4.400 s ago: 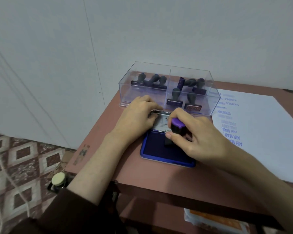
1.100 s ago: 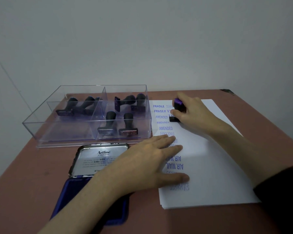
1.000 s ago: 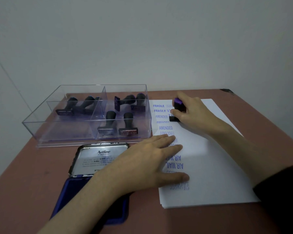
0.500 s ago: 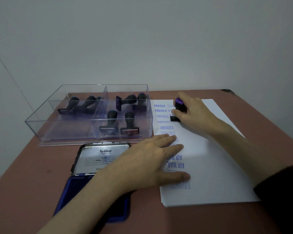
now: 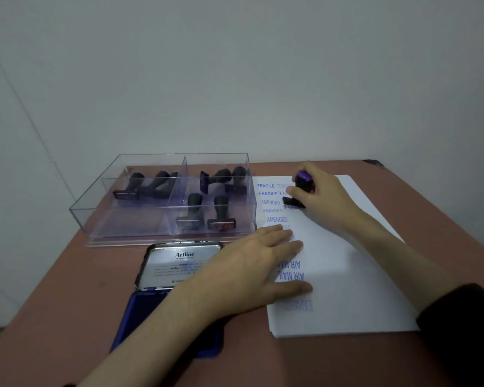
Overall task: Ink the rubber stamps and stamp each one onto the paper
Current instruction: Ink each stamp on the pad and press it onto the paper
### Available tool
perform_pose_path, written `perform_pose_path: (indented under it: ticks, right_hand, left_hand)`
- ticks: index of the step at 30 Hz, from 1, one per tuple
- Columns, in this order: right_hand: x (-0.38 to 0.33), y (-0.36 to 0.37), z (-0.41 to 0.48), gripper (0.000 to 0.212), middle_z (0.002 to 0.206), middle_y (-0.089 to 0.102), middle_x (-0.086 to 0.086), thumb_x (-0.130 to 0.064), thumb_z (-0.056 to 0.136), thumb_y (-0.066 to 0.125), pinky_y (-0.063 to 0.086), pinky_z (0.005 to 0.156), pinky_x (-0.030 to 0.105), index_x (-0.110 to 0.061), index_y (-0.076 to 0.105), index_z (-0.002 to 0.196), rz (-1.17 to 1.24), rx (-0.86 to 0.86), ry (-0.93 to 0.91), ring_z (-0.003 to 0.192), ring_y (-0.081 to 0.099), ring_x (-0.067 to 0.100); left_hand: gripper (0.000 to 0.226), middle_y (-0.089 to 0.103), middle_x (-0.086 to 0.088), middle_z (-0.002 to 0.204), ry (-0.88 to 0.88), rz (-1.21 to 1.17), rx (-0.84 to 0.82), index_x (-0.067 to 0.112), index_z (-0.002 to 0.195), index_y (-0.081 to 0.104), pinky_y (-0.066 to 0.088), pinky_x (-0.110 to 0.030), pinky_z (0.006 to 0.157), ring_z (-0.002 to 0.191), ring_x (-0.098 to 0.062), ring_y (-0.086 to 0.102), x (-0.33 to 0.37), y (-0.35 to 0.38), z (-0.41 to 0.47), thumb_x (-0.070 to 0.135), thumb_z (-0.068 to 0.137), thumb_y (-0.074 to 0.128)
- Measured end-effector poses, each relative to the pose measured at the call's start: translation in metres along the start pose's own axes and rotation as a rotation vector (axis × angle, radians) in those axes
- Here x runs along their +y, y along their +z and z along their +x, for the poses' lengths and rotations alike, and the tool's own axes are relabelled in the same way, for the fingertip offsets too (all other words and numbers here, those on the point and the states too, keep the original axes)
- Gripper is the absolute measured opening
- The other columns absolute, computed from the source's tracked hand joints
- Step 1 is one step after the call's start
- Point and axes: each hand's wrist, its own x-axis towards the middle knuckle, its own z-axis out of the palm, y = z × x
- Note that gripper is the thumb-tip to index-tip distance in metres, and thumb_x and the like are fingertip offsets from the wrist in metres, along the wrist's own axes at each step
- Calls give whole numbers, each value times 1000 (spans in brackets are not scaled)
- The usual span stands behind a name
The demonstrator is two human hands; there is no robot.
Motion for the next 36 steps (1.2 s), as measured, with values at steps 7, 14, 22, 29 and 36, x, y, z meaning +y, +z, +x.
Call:
perform_pose_path:
  ticks: [7, 14, 22, 29, 36]
  right_hand:
    - [-28, -9, 14, 19, 74, 53, -6, -20, 84, 67, 39, 60, 14, -10, 53, 91, 198, 93, -8, 70, 52, 17]
    - [-77, 8, 45, 20, 83, 55, -3, -21, 84, 67, 43, 69, 23, -10, 53, 94, 240, 144, -110, 77, 54, 18]
    - [-109, 66, 91, 18, 88, 57, 1, -23, 83, 68, 40, 59, 12, -14, 56, 93, 279, -30, -5, 80, 55, 18]
    - [-105, 89, 97, 29, 93, 59, 8, -19, 80, 72, 44, 63, 26, -15, 46, 91, 76, -100, -66, 69, 54, 20]
    - [-105, 95, 98, 29, 94, 52, 4, -22, 77, 76, 35, 67, 21, -7, 62, 98, -87, -133, -103, 81, 49, 16]
  left_hand:
    - [47, 61, 4, 120, 24, 7, 294, 17, 118, 63, 40, -23, 94, 110, -13, 51, -17, -15, -14, 46, 89, 42]
    - [32, 62, 1, 112, -40, 194, 559, 14, 111, 65, 40, -29, 90, 108, -20, 49, -42, -24, -32, 31, 88, 49]
    - [39, 66, 6, 111, -204, 260, 490, 21, 114, 64, 41, -37, 99, 112, -13, 49, -82, -32, -45, 39, 87, 43]
    - [39, 67, 10, 112, -215, 278, 499, 24, 114, 65, 38, -37, 100, 112, -13, 56, -93, -32, -48, 41, 87, 43]
    - [38, 67, 9, 112, -210, 243, 522, 25, 115, 64, 29, -23, 95, 114, -13, 53, -94, -31, -47, 41, 88, 44]
